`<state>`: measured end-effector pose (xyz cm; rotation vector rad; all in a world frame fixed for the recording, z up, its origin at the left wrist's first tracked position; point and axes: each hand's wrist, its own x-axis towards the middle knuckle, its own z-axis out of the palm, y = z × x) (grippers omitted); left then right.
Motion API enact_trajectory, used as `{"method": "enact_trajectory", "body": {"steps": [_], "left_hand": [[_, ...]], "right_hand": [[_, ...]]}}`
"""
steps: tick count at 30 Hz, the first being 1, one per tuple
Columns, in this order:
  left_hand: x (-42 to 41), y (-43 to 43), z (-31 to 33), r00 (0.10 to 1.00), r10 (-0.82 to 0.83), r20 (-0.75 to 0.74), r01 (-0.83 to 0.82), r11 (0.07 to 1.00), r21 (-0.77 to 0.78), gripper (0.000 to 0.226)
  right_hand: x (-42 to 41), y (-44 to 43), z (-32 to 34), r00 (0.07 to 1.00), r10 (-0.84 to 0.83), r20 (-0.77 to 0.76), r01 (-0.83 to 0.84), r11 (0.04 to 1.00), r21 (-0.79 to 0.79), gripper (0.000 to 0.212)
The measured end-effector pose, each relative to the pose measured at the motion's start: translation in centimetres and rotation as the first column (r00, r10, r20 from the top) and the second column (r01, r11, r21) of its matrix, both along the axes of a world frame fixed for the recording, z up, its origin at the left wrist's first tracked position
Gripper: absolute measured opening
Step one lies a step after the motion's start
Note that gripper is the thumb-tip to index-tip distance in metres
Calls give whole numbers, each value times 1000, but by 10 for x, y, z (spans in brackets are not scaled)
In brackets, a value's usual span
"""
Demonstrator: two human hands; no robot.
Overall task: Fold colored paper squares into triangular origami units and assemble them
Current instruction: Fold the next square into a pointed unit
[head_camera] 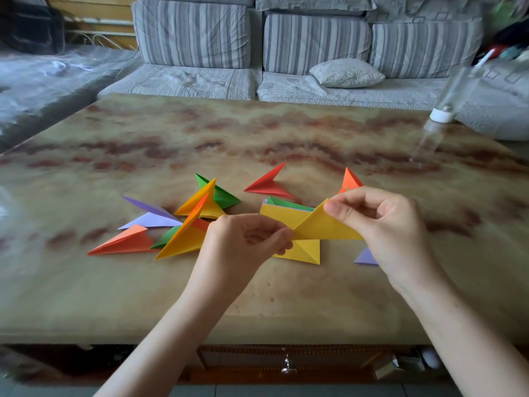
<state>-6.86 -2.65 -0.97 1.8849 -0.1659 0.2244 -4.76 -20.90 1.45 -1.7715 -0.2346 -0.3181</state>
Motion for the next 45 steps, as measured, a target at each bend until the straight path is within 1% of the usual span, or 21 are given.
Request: {"method": "enact_trajectory", "body": {"steps": [3, 5, 7, 9, 10, 11, 15, 20, 23, 26, 28, 29, 30, 32, 33, 35, 37, 39, 41, 43, 45], "left_hand": [[2, 6, -6, 999, 40, 24, -43, 990, 136, 15], [4, 10, -10, 999, 35, 13, -37, 986, 163, 16], [5, 9, -14, 998, 48, 30, -53, 977, 208, 14], [7, 7, -18, 992, 63, 113, -97, 939, 329, 9], [8, 7, -19, 987, 50, 156, -109, 913, 394, 11], [9, 6, -21, 984, 27, 178, -106, 887, 450, 19], [15, 2, -27, 996, -34, 88, -24, 811, 584, 55], [21, 1, -32, 1000, 4, 14, -12, 820, 573, 54], [23, 4, -33, 1000, -18, 12, 8, 823, 567, 49], [24, 6, -33, 999, -42, 20, 24, 835, 550, 38], [24, 6, -35, 997, -59, 51, 22, 837, 546, 29], [24, 6, -35, 996, -63, 65, 18, 840, 543, 26], [24, 6, -35, 995, -67, 76, 15, 842, 539, 24], [24, 6, -34, 993, -73, 93, 13, 849, 528, 30], [24, 6, -33, 992, -74, 101, 11, 856, 517, 35], [24, 7, -31, 992, -62, 111, -1, 871, 492, 37], [24, 7, -30, 990, -42, 137, -27, 885, 464, 35], [23, 7, -29, 985, -33, 169, -45, 898, 439, 32], [22, 7, -27, 981, -29, 192, -57, 902, 428, 31], [21, 7, -26, 977, -22, 213, -70, 906, 417, 30], [20, 8, -26, 972, -18, 233, -82, 909, 409, 29]], "right_hand": [[4, -18, 9, 995, -100, -1, 100, 990, 101, 8], [9, -37, 16, 987, -162, -16, 163, 980, 114, 4], [12, -56, 17, 981, -184, -64, 186, 982, 31, 7], [15, -71, 12, 972, -190, -142, 181, 981, -71, 8], [16, -77, 10, 964, -189, -185, 171, 979, -108, 8], [17, -80, 8, 955, -185, -230, 158, 978, -134, 9], [20, -84, -3, 919, -186, -347, 89, 957, -277, 11], [29, -81, -25, 868, -335, -366, 110, 850, -516, 18], [31, -77, -33, 865, -392, -314, 128, 776, -617, 22], [27, -72, -31, 872, -444, -205, 152, 643, -750, 20], [27, -70, -31, 878, -453, -151, 181, 609, -772, 22], [28, -70, -32, 882, -449, -143, 193, 620, -760, 22], [30, -71, -32, 888, -435, -148, 204, 662, -722, 23], [31, -69, -29, 918, -368, -147, 226, 791, -569, 23], [30, -67, -25, 938, -333, -99, 248, 841, -481, 21], [26, -61, -15, 948, -304, 90, 316, 882, -351, 15], [17, -48, -3, 918, -270, 290, 359, 877, -318, 8], [11, -35, 1, 883, -164, 439, 353, 849, -394, 8], [10, -26, -2, 838, -17, 546, 369, 755, -542, 14], [10, -20, -8, 828, 132, 544, 313, 697, -645, 24], [10, -17, -14, 854, 237, 463, 206, 663, -720, 38]]}}
